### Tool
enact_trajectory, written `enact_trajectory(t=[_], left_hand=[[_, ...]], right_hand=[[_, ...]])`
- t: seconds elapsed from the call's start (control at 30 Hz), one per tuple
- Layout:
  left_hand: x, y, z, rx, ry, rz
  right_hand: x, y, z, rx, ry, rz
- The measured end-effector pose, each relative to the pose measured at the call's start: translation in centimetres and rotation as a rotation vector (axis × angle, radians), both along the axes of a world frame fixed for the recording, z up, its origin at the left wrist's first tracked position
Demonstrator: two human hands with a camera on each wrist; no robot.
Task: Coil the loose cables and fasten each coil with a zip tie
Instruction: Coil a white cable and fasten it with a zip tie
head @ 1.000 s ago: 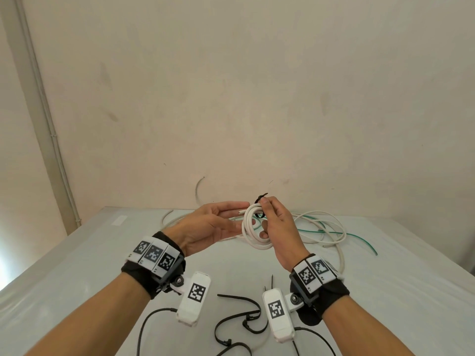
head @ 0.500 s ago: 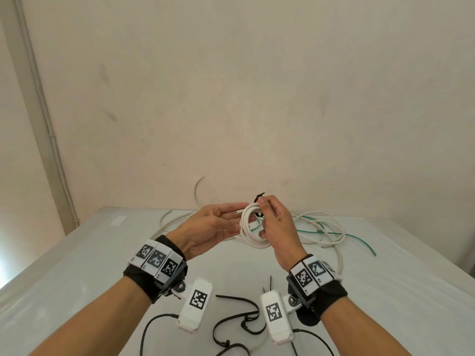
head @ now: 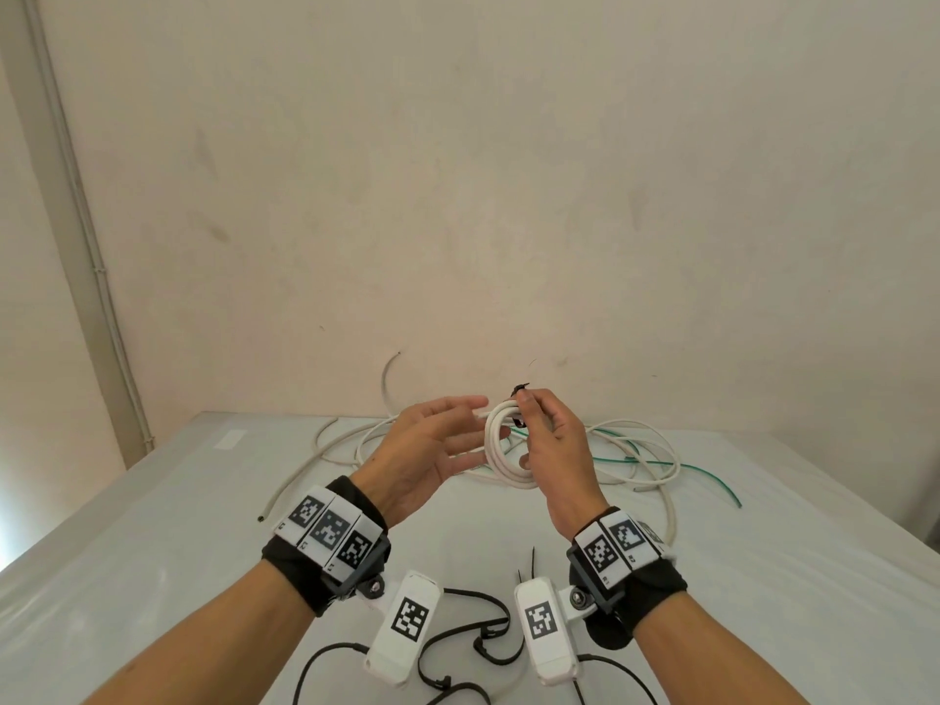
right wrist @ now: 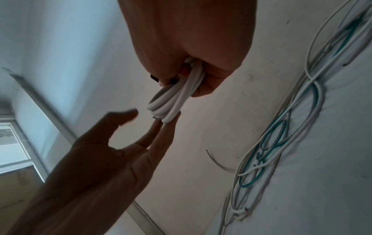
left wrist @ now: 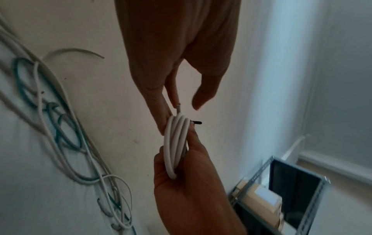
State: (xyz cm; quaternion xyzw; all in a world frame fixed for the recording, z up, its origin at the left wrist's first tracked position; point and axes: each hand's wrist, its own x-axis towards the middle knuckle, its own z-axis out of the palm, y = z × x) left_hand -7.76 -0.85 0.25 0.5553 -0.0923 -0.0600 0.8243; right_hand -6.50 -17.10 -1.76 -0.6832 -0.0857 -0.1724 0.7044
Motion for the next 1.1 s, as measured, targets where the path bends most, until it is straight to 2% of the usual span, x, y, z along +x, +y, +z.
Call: enact_trajectory(t=[0.13,0.27,0.53,0.83,1.0,1.1], left_hand=[[0.0,-0.6,0.1,0.282,-0.156,0.118],[0.1,-0.4,0.0,0.354,-0.213,0.119],[0.0,-0.4,0.0,0.366,-0.169,0.099],[0.2,-0.4,0.2,0.359,-0.152,0.061],[0.2,-0.3,0.1,0.35,-0.182,-0.017],[0.3,-0.1,0.2,0.357,-0.197,-0.002]], right_hand=[[0.1,0.0,-0.2,-0.013,0.013,0.031],[0.2,-0.4,-0.4,0.015,0.035,0.12],[0.1,-0.9,-0.6,0.007,0.026,0.175],[0.1,-1.0,-1.0,0.014,0.017,0.146],[-0.2,-0.9,-0.9,0.011,0.004,0.139],[-0.3,-0.7,-0.9,0.009,-0.001,0.143]])
